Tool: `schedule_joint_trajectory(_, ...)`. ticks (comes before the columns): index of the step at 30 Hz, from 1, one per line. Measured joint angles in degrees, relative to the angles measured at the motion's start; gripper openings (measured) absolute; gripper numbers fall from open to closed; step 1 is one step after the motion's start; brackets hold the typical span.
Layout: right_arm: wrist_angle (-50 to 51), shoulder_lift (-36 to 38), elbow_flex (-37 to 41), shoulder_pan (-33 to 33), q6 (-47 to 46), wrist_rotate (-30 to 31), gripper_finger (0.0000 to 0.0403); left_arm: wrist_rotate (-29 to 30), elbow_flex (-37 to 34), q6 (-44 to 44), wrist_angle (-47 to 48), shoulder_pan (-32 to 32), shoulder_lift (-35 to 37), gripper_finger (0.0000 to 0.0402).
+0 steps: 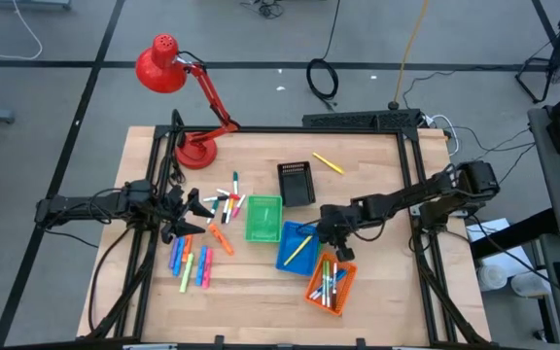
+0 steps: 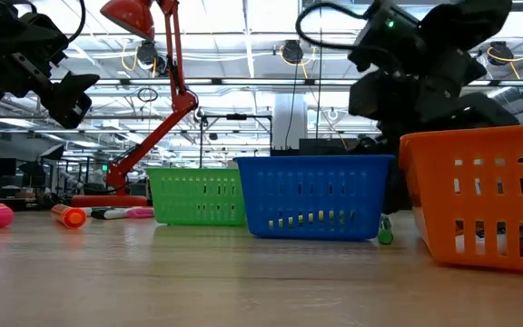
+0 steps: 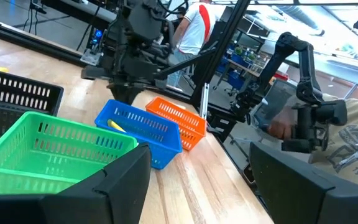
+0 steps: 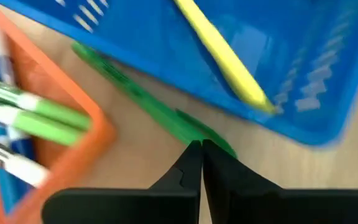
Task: Pick & Place Markers
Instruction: Put the green pen into the blue basket
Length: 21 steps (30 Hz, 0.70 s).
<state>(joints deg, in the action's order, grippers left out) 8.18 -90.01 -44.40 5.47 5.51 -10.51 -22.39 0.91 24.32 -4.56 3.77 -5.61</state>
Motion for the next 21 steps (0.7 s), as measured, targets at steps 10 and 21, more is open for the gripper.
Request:
schedule_joint_trajectory(10,9.2,-1.3,-0.2,-1.7,-7.2,10.2,0.0,0.0,0.0,0.0,0.0,0.0,0.0,0.0274)
schedule_joint_trajectory(21,-1.2,0.9,0.0,-1.3,-9.3,0.3,0.0,0.0,0.0,0.0,0.0,0.0,0.0,0.0274)
